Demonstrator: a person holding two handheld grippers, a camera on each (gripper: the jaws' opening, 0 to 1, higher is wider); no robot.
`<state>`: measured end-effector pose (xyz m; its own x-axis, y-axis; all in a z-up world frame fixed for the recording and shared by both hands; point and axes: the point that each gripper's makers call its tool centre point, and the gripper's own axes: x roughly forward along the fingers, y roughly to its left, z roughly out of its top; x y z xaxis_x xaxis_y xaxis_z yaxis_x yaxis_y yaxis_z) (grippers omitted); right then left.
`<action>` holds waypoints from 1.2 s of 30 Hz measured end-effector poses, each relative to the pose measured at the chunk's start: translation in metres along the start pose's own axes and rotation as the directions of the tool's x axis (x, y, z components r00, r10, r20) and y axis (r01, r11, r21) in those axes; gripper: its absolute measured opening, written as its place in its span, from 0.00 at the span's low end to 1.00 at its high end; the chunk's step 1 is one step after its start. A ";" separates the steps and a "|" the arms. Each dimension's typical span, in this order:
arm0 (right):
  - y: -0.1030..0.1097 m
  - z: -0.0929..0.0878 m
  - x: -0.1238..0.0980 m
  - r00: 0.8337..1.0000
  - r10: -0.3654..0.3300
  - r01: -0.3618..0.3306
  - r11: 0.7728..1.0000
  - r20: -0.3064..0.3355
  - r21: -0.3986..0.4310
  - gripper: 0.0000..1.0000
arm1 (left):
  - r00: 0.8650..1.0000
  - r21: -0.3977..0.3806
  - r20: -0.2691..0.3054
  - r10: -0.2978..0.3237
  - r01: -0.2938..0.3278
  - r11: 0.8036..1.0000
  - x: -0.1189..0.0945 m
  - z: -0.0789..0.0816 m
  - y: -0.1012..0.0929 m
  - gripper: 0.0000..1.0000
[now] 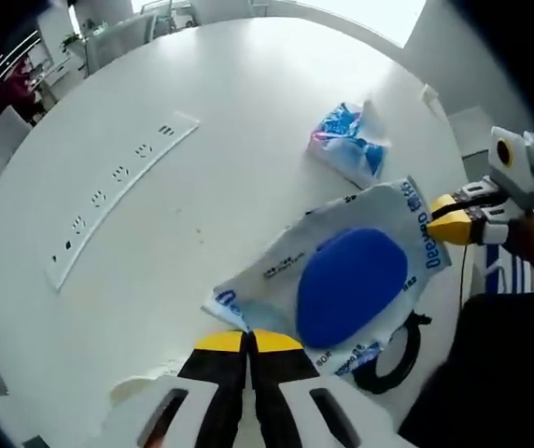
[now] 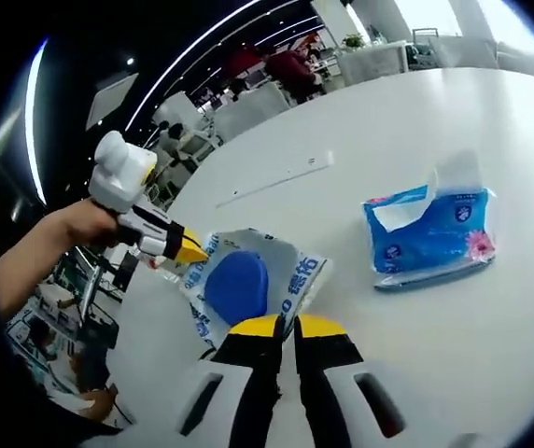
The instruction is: Arrange the tabletop items into an orderly group along one side of the table until the central work area is clear of visible clutter.
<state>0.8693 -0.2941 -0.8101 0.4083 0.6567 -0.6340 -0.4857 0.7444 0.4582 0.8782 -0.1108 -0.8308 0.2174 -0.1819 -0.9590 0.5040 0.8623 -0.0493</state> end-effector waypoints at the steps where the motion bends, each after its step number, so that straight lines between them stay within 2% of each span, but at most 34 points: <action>1: -0.002 0.003 0.001 1.000 0.000 0.000 1.000 -0.003 -0.010 0.01 | 1.000 -0.005 0.002 0.000 0.000 1.000 0.000 -0.001 0.000 0.00; 6: -0.007 0.014 0.007 1.000 -0.007 0.007 0.998 -0.005 -0.061 0.00 | 1.000 -0.088 0.018 -0.001 0.003 0.996 -0.002 -0.004 0.001 0.00; 12: -0.014 0.028 0.019 1.000 -0.012 0.010 0.995 -0.014 -0.103 0.00 | 0.999 -0.192 0.048 0.013 -0.003 0.981 -0.002 -0.004 0.005 0.00; 18: -0.022 0.043 0.031 0.999 -0.024 0.020 0.988 -0.022 -0.155 0.00 | 0.999 -0.202 0.044 0.009 0.000 0.979 0.003 -0.005 0.004 0.00; 24: -0.027 0.050 0.040 0.999 -0.035 0.026 0.980 -0.041 -0.199 0.00 | 0.999 -0.211 0.032 0.014 -0.007 0.978 0.009 -0.005 0.005 0.00; 30: -0.032 0.048 0.051 0.997 -0.048 0.032 0.963 -0.054 -0.268 0.00 | 0.999 -0.227 0.017 0.031 -0.026 0.973 0.012 -0.005 0.009 0.00; 32: -0.035 0.046 0.058 0.997 -0.054 0.035 0.963 -0.063 -0.269 0.01 | 0.999 -0.236 0.018 0.044 -0.039 0.971 0.014 -0.004 0.012 0.00; 36: -0.038 0.044 0.066 0.994 -0.068 0.037 0.942 -0.083 -0.332 0.01 | 0.998 -0.227 0.008 0.069 -0.066 0.972 0.017 -0.003 0.015 0.00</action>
<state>0.9485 -0.2734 -0.8418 0.3751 0.5924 -0.7130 -0.6996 0.6855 0.2016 0.8872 -0.0994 -0.8484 0.2590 -0.1256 -0.9577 0.2856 0.9571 -0.0483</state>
